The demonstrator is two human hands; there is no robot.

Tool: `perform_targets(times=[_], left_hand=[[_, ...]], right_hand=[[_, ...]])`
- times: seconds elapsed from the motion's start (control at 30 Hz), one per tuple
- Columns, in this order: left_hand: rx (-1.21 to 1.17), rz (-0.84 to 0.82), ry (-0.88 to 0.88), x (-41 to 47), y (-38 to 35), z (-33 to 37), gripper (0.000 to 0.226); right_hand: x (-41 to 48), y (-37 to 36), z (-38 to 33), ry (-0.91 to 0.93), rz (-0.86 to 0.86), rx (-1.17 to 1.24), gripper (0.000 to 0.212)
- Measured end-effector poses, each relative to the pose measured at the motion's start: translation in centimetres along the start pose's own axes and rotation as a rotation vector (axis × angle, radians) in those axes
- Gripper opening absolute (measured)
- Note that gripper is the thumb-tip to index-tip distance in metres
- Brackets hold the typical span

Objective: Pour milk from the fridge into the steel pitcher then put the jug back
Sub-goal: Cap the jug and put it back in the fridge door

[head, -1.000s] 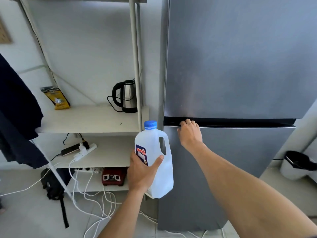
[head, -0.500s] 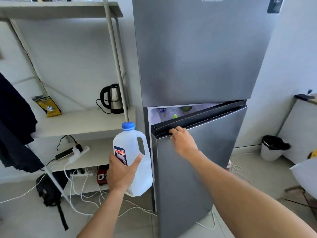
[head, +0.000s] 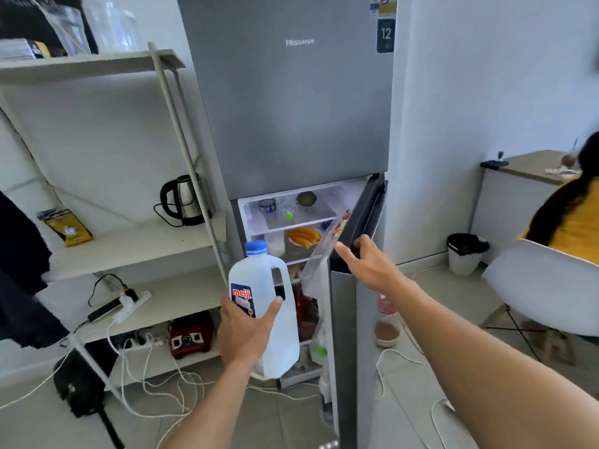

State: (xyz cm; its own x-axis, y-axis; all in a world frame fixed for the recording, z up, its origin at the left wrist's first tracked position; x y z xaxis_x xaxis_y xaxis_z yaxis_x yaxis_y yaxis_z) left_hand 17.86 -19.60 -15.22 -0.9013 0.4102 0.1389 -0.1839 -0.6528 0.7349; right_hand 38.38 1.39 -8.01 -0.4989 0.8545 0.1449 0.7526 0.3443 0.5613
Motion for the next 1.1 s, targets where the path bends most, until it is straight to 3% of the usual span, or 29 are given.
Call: perform_targets(times=[0.1, 0.23, 0.37, 0.5, 0.9, 1.1], left_hand=[[0.001, -0.045, -0.056, -2.6, -0.4, 1.8, 0.084], [0.012, -0.108, -0.134, -5.1, -1.7, 3.8, 0.091], [-0.003, -0.158, -0.221, -7.4, -2.9, 6.7, 0.089], [0.021, -0.216, -0.253, -9.1, -4.3, 8.3, 0.093], [0.032, -0.305, -0.353, -12.3, -8.7, 11.4, 0.098], [0.045, -0.314, -0.364, -11.9, -9.7, 11.9, 0.099]], right_hand=[[-2.4, 3.4, 1.7, -0.052, 0.036, -0.049, 0.064], [-4.7, 7.9, 3.2, -0.097, 0.135, -0.165, 0.053], [-7.0, 11.9, 4.2, -0.135, 0.346, -0.351, 0.040], [-7.9, 14.2, 5.2, -0.168, 0.362, -0.558, 0.025], [-7.6, 16.9, 7.2, -0.112, 0.376, -0.572, 0.023], [-8.0, 16.9, 7.1, -0.176, 0.417, -0.534, 0.027]])
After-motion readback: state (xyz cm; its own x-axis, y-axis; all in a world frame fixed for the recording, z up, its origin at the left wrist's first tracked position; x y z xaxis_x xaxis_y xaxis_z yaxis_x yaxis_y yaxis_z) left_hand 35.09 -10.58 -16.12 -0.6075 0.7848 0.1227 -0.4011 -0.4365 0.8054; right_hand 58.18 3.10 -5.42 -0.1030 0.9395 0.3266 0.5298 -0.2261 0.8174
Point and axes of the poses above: each hand's wrist, its own x-axis towards the middle knuckle, its own y-axis out of the back of the hand, z = x × y, the point moved 7 cm from there along x, towards the middle knuckle, and after that the axes turned 11 degrees about x, right-handed, at the moved point
